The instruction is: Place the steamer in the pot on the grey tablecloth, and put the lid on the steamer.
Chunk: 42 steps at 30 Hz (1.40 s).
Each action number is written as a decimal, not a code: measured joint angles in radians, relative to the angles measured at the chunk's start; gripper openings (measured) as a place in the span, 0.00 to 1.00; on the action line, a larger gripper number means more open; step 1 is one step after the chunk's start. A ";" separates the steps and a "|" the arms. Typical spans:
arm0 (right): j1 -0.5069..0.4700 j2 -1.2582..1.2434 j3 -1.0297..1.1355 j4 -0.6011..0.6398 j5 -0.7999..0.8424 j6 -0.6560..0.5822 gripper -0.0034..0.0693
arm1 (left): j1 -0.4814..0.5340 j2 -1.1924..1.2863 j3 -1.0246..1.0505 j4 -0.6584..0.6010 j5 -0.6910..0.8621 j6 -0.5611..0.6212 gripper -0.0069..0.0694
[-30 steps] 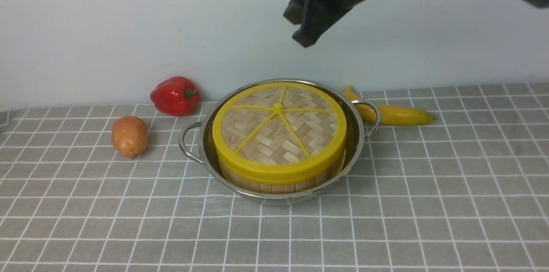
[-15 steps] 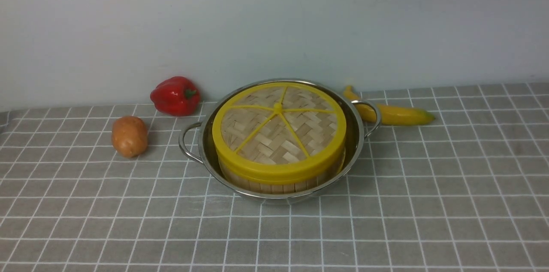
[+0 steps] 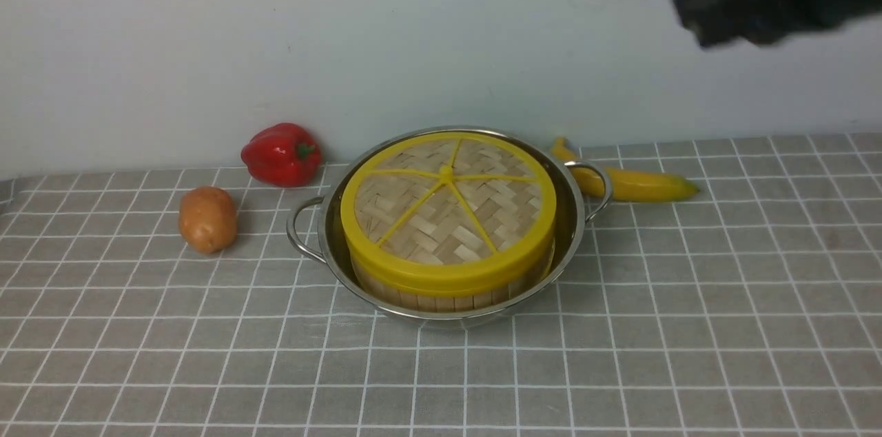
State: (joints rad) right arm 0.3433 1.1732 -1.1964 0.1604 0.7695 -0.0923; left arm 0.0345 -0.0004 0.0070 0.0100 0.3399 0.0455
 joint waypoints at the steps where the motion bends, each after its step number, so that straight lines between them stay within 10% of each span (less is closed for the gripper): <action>1: 0.000 -0.017 0.000 0.000 -0.013 0.003 0.11 | 0.000 0.000 0.000 0.000 0.000 0.000 0.41; 13: -0.270 -0.964 0.995 -0.010 -0.628 0.036 0.19 | 0.000 0.000 0.000 0.000 0.000 0.000 0.41; 42: -0.306 -1.169 1.205 -0.010 -0.421 0.036 0.28 | 0.000 0.000 0.000 0.000 0.000 0.000 0.41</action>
State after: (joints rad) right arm 0.0370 0.0040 0.0082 0.1503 0.3484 -0.0559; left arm 0.0345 -0.0004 0.0070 0.0100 0.3399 0.0455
